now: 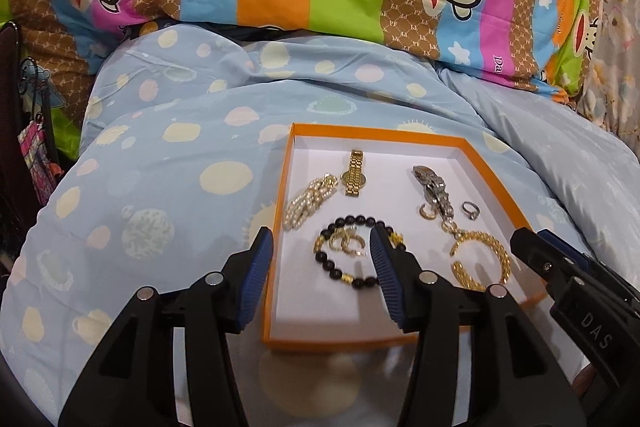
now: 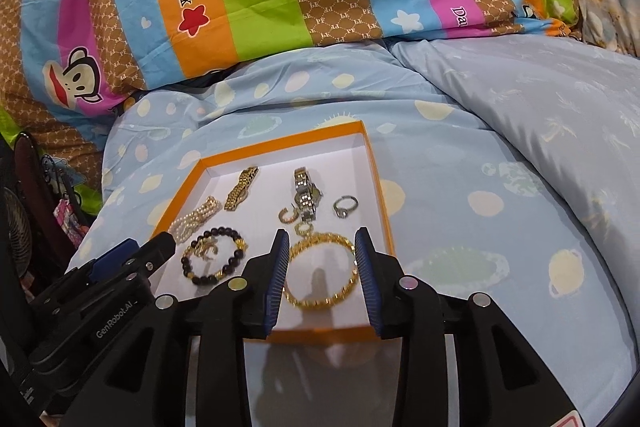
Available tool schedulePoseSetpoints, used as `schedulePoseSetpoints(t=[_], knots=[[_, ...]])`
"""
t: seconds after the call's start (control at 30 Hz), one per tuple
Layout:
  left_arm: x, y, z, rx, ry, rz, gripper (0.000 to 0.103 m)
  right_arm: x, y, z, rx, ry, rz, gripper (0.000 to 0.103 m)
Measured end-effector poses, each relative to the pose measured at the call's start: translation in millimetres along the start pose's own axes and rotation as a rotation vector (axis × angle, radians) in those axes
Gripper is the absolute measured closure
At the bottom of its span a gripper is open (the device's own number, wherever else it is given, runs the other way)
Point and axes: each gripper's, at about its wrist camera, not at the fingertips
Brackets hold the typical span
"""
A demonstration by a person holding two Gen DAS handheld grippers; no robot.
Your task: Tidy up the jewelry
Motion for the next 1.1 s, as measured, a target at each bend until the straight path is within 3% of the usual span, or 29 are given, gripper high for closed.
schedulePoseSetpoints(t=[0.5,0.63,1.1], knots=[[3.0,-46.0,-37.4,-0.010,0.024,0.021,0.049,-6.2,-47.2,-38.7,-0.004,-0.030,-0.016,0.061],[4.1,-52.6,-43.8,-0.018,0.032,0.025,0.049,-8.7,-57.7,-46.2,0.005,-0.039,-0.027,0.053],[6.4,-76.6,-63.8,-0.024,0.052,0.051,0.045,-18.0,-75.9,-65.5,-0.013,-0.080,-0.057,0.047]])
Point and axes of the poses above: each gripper's, at about its wrist camera, not at the fingertips, and y roughly the way its jaws point, x to its right, z to its top, and after that the axes turned 8 degrees about z, right-handed
